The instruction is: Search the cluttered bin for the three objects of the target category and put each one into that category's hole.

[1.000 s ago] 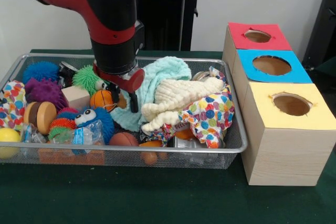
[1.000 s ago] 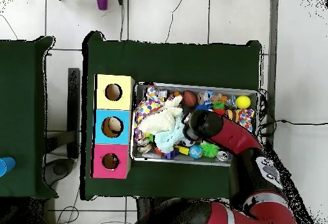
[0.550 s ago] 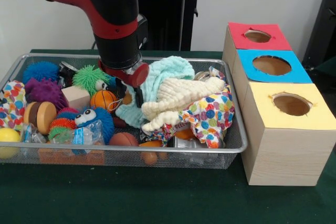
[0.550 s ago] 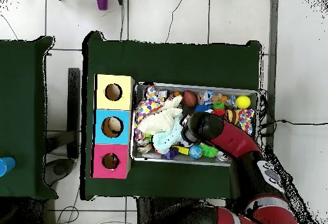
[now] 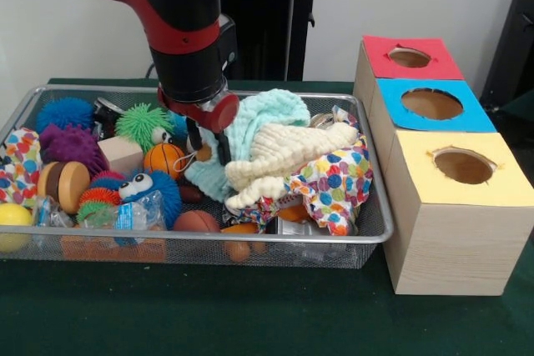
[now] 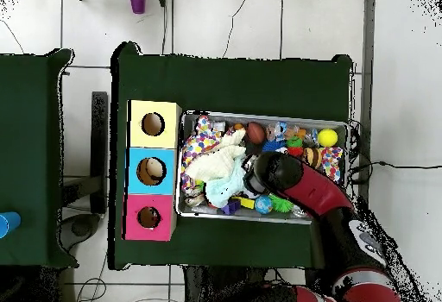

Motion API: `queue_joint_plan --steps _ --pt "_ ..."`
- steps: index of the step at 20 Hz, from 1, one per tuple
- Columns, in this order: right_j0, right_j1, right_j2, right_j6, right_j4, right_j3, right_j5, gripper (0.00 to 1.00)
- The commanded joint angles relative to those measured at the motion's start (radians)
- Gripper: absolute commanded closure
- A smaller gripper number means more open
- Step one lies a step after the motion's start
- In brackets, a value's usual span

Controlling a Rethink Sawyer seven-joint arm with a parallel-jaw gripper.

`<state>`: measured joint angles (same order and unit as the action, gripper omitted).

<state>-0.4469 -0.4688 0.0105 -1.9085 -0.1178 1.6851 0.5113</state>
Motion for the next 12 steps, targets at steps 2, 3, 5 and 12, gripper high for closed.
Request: queue_joint_plan --steps 2,3,5,12 --pt "-0.008 -0.005 -0.096 -0.142 -0.051 0.074 -0.025 0.0" --pt "-0.009 -0.009 -0.102 -0.146 -0.057 0.084 -0.029 0.0" --pt "-0.006 -0.011 -0.103 -0.148 -0.063 0.087 -0.024 0.0" --pt "-0.004 -0.005 -0.099 -0.135 -0.066 0.067 -0.014 0.0"
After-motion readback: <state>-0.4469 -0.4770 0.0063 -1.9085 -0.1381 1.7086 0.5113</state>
